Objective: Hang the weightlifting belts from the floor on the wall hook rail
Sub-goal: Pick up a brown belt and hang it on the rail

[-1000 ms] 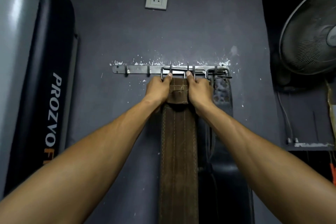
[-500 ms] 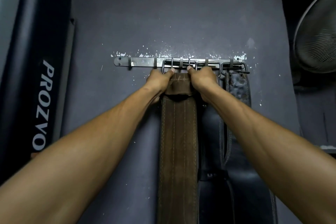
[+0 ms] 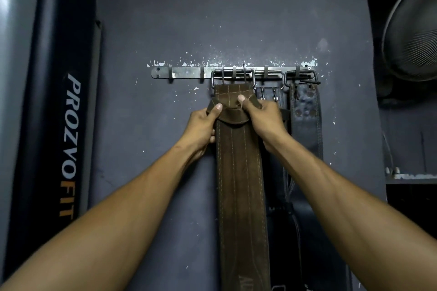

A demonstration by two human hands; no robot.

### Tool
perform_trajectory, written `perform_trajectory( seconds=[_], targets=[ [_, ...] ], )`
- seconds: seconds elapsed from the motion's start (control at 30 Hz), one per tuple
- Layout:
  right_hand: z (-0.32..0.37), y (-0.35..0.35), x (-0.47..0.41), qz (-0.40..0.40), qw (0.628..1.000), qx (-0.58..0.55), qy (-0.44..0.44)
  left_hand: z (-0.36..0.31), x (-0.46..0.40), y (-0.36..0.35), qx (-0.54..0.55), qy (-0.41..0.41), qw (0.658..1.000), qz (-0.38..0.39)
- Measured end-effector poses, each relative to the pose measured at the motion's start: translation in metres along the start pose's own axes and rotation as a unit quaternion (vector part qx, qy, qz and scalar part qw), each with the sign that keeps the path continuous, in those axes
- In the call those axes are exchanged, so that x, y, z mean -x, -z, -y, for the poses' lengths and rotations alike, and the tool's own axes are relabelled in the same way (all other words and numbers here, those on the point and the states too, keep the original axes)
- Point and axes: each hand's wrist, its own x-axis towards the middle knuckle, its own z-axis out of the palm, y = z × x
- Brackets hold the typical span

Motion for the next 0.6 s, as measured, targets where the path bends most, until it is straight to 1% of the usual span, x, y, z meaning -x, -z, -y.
perform_trajectory(
  seconds=[0.07, 0.13, 0.2, 0.27, 0.33, 0.4, 0.47, 0.53, 0.6],
  targets=[
    [-0.007, -0.001, 0.009, 0.014, 0.999, -0.048, -0.007, 0.001, 0.006, -0.002, 0.024, 0.012, 1.000, -0.008],
    [-0.020, 0.002, 0.020, 0.025, 0.998, -0.060, -0.007, 0.009, 0.019, 0.000, 0.039, 0.034, 0.999, 0.010],
    [-0.034, 0.005, 0.029, 0.017, 1.000, -0.022, 0.003, 0.022, 0.030, 0.003, 0.017, 0.044, 0.998, 0.032],
    [-0.039, 0.007, 0.033, 0.005, 1.000, 0.004, 0.009, 0.029, 0.036, 0.003, 0.008, 0.024, 0.999, 0.031],
    [-0.037, 0.005, 0.037, 0.004, 1.000, -0.029, 0.008, 0.028, 0.040, 0.001, 0.021, 0.018, 1.000, 0.009],
    [-0.036, 0.007, 0.049, 0.027, 0.997, -0.067, -0.019, 0.032, 0.051, 0.002, 0.047, 0.051, 0.997, 0.015],
    [-0.048, 0.013, 0.073, 0.057, 0.994, -0.074, -0.050, 0.049, 0.074, 0.007, 0.024, 0.088, 0.995, 0.047],
    [-0.064, 0.020, 0.099, 0.073, 0.995, -0.043, -0.059, 0.071, 0.100, 0.010, -0.027, 0.103, 0.992, 0.073],
    [-0.073, 0.024, 0.118, 0.061, 0.995, -0.051, -0.064, 0.081, 0.116, 0.010, -0.022, 0.088, 0.994, 0.059]
  ],
)
